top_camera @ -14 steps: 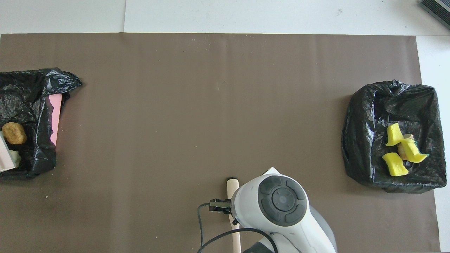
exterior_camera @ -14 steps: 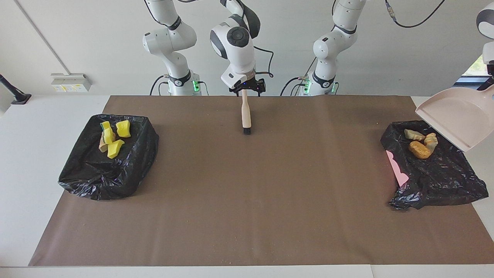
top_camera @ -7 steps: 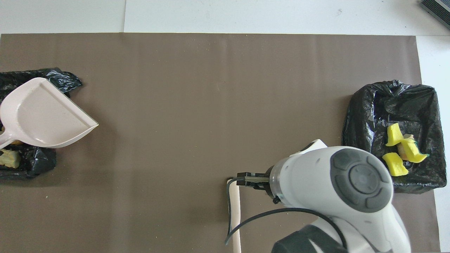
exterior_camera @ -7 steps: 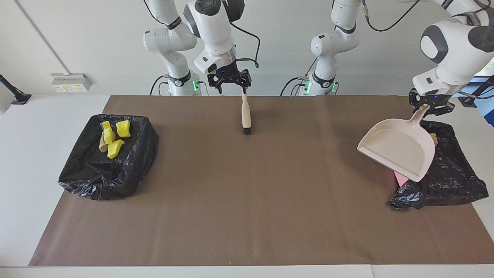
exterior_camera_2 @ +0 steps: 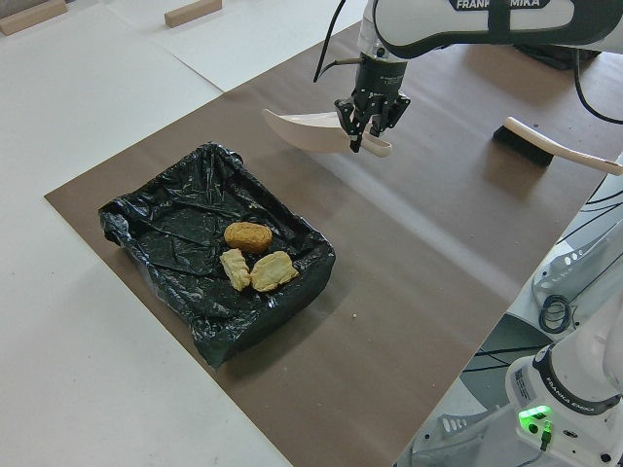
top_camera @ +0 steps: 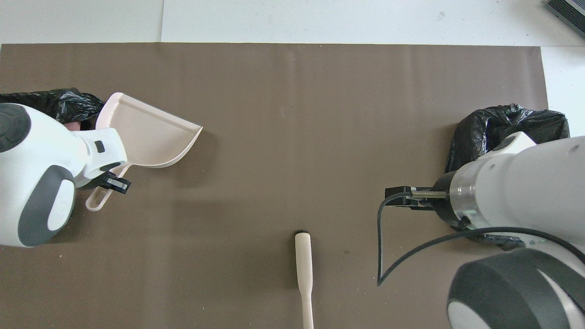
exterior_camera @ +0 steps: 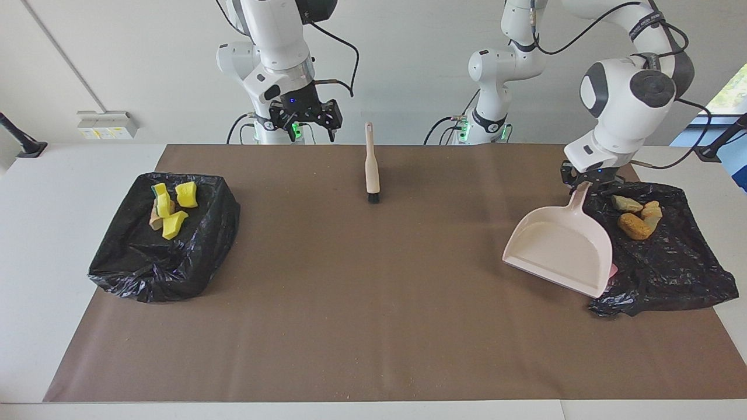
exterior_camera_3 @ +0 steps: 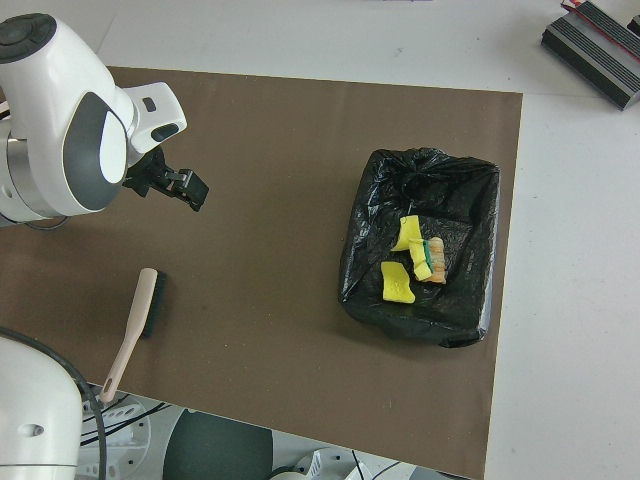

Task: Sweep and dump trash in bin
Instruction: 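Bring the empty dustpan back while the right gripper sets the brush down, then lower the dustpan onto the mat and open the left gripper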

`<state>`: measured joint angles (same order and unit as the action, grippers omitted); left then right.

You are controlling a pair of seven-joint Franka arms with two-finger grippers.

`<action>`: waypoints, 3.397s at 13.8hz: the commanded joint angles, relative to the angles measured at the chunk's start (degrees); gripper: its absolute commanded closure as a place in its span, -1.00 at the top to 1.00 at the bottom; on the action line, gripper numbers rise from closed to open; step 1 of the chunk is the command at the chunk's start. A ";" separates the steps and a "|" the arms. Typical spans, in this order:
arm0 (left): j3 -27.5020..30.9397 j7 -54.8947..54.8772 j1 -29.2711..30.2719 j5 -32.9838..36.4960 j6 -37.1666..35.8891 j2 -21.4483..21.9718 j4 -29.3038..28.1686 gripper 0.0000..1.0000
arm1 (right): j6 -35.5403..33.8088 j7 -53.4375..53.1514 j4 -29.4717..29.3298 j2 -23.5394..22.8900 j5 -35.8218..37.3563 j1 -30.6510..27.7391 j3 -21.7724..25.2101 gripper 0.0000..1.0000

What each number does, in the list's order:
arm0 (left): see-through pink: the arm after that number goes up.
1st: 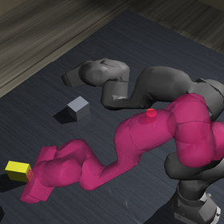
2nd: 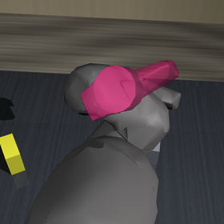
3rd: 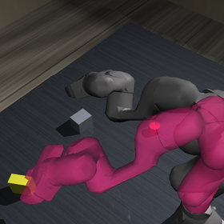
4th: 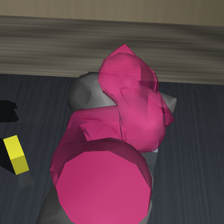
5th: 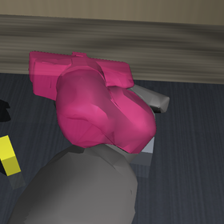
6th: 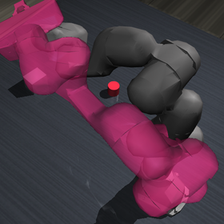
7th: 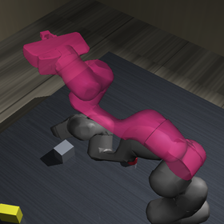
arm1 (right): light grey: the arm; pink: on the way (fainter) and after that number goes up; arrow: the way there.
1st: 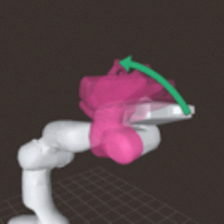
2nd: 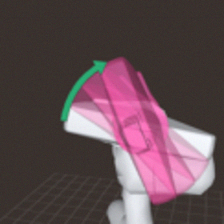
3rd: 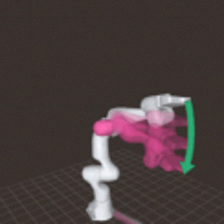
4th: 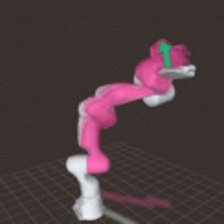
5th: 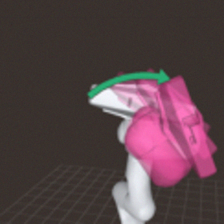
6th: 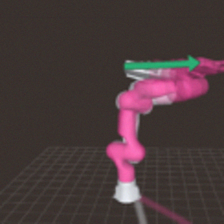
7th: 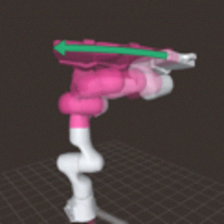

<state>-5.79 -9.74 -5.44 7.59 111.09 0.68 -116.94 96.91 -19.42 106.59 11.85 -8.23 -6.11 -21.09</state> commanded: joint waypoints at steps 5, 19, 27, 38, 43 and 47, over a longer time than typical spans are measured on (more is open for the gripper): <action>1.22 33.53 -18.63 -3.45 11.86 -9.37 3.98 -1.00 | -4.09 8.96 -3.41 -0.25 1.19 -6.28 -0.01 1.00; 1.31 40.94 -28.31 -10.40 12.04 -20.19 20.52 -1.00 | -4.27 18.98 -7.01 -1.22 7.42 1.87 16.04 1.00; 1.31 41.11 -29.10 -10.31 14.06 -22.47 21.05 -1.00 | -5.33 22.06 -14.31 -6.49 10.77 6.99 22.23 1.00; 1.22 42.26 -31.65 -10.57 15.21 -24.67 20.09 -0.07 | -8.14 22.14 -13.95 -5.88 9.72 8.22 24.16 1.00; 1.40 42.34 -31.57 -9.96 14.33 -23.80 20.35 0.77 | -15.79 22.32 -17.73 -5.88 9.55 8.48 24.34 1.00; 2.02 41.38 -29.03 -6.81 4.78 -17.93 19.65 1.00 | -16.93 22.41 -16.95 -4.83 9.37 8.57 25.13 1.00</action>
<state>-4.38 32.19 -35.89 -1.17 121.37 -21.56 -96.57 80.71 1.52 89.71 6.33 1.30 2.09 2.86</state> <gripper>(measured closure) 0.000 0.000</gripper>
